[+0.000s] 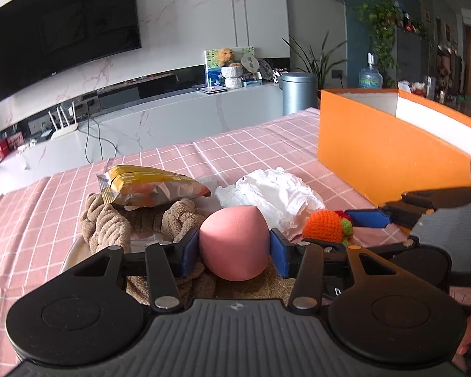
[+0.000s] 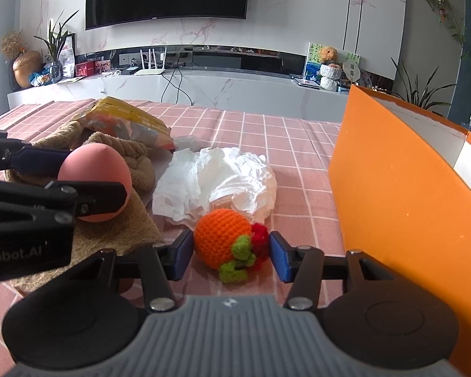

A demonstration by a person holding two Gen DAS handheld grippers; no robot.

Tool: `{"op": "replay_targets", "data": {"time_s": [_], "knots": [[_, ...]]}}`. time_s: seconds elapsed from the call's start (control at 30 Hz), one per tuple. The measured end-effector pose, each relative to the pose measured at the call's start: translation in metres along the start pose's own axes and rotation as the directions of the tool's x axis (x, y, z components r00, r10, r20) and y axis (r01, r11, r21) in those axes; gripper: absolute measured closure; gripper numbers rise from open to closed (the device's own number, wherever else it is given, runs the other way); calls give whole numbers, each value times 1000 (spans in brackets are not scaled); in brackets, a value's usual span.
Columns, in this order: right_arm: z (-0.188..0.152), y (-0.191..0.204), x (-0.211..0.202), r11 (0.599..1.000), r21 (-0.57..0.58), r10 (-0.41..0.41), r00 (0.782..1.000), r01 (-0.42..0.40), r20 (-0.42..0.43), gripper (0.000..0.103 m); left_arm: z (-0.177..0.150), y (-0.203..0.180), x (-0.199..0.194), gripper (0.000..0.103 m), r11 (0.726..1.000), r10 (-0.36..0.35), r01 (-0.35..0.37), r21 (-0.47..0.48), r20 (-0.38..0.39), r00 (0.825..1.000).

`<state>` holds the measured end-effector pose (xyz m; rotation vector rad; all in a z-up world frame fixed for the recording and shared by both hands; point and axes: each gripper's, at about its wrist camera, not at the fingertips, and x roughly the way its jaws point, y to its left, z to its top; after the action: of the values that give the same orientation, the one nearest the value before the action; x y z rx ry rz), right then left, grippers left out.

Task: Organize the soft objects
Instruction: 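Grasp the orange crocheted fruit with right tool while left tool grasps pink ball, then carry fruit and pink ball over the box and release both inside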

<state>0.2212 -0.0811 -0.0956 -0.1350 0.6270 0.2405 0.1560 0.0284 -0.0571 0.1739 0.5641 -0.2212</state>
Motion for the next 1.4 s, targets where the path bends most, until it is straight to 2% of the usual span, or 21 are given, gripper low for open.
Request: {"op": "replay_targets", "data": {"time_s": [0.2,0.27,0.47,0.63,0.83,1.03,1.17,1.27,1.4], "knots": [[6,2,-25,999,-26,-20,999,21,37,52,5,1,-11,51,999,0,1,-51,11,1000],[8,1,-37,1000,-24,-13,999,14,53,52,7,0,-17,51,998,17,-16,-58,10,1000],[13,-3,-81,999,-49,15,993,-9,120,52,20,-4,-44,51,995,3,3,-103,51,999],[18,-18,-119,998,-55,30,987,-21,161,51,31,-6,-67,51,988,-37,49,-147,81,996],[29,-56,-155,999,-48,18,987,-10,162,51,47,-21,-80,51,984,-104,119,-130,116,988],[39,-105,-169,998,-63,-20,995,26,101,51,71,-55,-77,51,974,-217,224,-45,126,968],[44,-134,-170,994,-92,-62,997,67,54,51,88,-79,-62,51,948,-317,320,-11,98,943],[46,-156,-165,985,-135,-105,994,108,26,51,98,-103,-49,51,937,-348,343,66,78,934],[48,-189,-147,988,-121,-103,993,97,-52,51,112,-131,-26,51,907,-400,392,153,21,916]]}}
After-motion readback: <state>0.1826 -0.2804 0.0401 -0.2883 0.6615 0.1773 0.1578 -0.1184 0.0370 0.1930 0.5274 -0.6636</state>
